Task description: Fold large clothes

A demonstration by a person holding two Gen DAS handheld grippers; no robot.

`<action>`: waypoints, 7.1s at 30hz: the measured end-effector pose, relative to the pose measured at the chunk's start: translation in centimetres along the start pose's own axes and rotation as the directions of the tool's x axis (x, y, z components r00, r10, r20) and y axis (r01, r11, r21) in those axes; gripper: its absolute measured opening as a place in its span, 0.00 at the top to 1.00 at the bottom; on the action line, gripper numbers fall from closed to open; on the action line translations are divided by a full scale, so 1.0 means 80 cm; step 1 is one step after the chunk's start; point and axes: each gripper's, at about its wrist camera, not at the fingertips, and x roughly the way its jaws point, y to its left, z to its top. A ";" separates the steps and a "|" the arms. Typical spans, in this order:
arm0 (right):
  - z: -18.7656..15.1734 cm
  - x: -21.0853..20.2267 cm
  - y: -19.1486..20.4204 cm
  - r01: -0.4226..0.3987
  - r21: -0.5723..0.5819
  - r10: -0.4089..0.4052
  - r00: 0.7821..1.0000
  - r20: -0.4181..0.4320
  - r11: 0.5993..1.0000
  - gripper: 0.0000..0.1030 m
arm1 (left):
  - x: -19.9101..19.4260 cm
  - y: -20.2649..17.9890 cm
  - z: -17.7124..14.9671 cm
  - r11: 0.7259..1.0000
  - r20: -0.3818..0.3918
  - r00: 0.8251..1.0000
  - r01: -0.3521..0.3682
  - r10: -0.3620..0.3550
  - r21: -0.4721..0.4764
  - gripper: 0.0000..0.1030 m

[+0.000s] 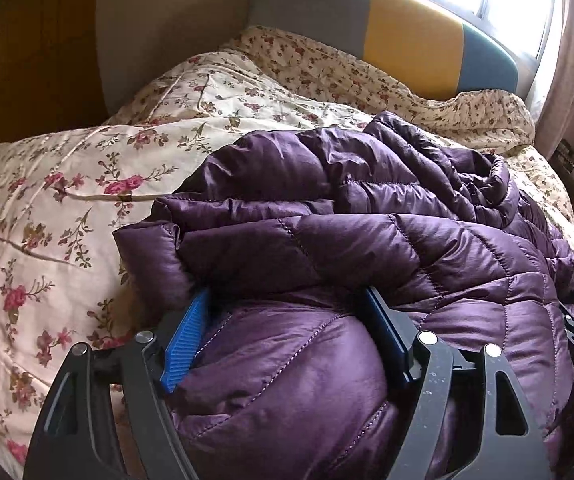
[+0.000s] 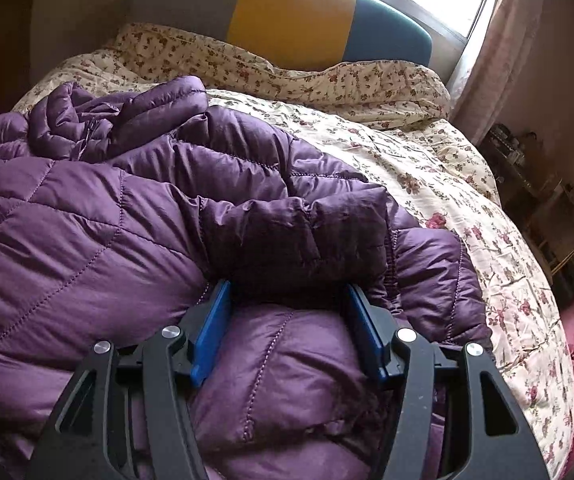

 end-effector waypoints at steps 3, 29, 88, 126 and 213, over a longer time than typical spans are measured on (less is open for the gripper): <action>0.000 0.000 -0.001 -0.001 0.001 0.001 1.000 0.001 1.000 0.44 | 0.000 -0.003 0.002 1.000 0.003 1.000 0.002 -0.002 0.000 0.27; -0.001 -0.002 0.003 0.007 -0.006 -0.007 1.000 0.012 1.000 0.44 | -0.043 -0.084 -0.038 0.990 0.044 0.995 0.080 -0.086 0.113 0.17; -0.280 -0.242 -0.153 -0.370 0.052 0.368 0.881 -0.296 0.927 0.22 | -0.250 0.049 -0.279 0.995 -0.064 0.994 0.089 -0.085 0.052 0.28; 0.019 -0.168 -0.147 -0.410 0.054 0.411 0.912 -0.006 0.911 0.93 | -0.182 0.029 -0.003 0.955 0.081 0.952 0.297 -0.297 0.012 0.91; -0.108 -0.184 -0.150 -0.308 0.196 0.347 0.915 -0.206 0.931 0.62 | -0.206 0.100 -0.127 0.854 -0.053 0.917 0.345 -0.395 -0.390 0.63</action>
